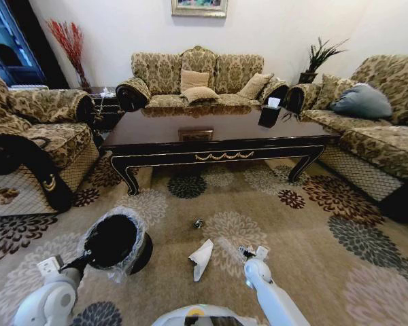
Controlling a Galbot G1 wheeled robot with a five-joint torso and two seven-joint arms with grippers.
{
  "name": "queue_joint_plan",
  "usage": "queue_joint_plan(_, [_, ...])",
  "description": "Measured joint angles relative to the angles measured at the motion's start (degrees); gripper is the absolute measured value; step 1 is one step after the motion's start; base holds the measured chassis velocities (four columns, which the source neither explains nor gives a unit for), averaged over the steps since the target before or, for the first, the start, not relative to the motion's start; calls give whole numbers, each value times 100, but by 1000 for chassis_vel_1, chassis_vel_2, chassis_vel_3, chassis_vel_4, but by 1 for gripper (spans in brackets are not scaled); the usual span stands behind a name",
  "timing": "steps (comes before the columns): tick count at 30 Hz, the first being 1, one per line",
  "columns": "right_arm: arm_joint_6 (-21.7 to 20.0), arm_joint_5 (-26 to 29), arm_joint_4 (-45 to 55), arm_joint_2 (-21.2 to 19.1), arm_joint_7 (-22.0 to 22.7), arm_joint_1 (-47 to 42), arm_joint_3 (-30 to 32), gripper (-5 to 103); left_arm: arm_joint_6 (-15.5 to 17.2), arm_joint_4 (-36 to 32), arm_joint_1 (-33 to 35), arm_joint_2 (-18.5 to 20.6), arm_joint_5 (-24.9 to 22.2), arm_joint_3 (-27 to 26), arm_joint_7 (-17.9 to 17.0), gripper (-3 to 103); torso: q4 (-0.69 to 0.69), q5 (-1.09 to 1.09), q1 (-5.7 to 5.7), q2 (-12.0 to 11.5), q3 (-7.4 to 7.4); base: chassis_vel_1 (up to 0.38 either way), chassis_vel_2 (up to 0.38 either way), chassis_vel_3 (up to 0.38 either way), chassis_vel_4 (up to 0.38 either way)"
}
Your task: Move to the front of the table and pick up the trash from the floor, then place it into the trash bin.
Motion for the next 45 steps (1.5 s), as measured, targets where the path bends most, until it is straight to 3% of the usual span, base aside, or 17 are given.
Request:
queue_joint_plan(4, [1, 454, -103, 155, 288, 176, 153, 100, -3, -17, 20, -20, 38, 42, 0, 2, 0, 1, 0, 0, 0, 0, 0, 0, 0])
queue_joint_plan(19, [8, 448, -523, 296, 283, 396, 334, 103, -3, -149, 93, -30, 19, -4, 0, 2, -1, 1, 0, 0, 0, 0, 0, 0, 0])
queue_joint_plan(24, [8, 485, -660, 306, 194, 437, 346, 89, -6, -208, 155, -28, 12, -35, 1, 2, 0, 1, 0, 1, 0, 0, 0, 0, 0])
queue_joint_plan(32, [14, 306, -811, 363, 112, 452, 314, 86, -5, -382, 215, -56, -196, -104, -9, 2, 0, 0, 0, 0, 0, 0, 0, 0, 0])
queue_joint_plan(35, [16, 256, -897, 369, 101, 482, 315, 77, -6, -468, 232, -41, -266, -156, -18, 2, -1, 1, 0, 0, 0, 0, 0, 0, 0])
queue_joint_plan(38, [31, 244, -970, 383, 74, 520, 324, 61, -5, -572, 260, -21, -337, -220, -28, 2, 0, 1, 0, 0, 0, 0, 0, 0, 0])
queue_joint_plan(40, [38, 242, -977, 385, 46, 518, 322, 61, -6, -599, 278, -23, -344, -222, -30, 2, 0, 1, 0, 0, 0, 0, 0, 0, 0])
queue_joint_plan(43, [102, 154, -964, 393, -79, 472, 323, 44, -6, -643, 306, -47, -346, -192, -32, 2, 0, 1, 0, 1, 0, 0, 0, 0, 0])
queue_joint_plan(45, [109, 136, -941, 393, -97, 455, 324, 39, -5, -647, 307, -50, -346, -181, -32, 2, 0, 1, 0, 1, 0, 0, 0, 0, 0])
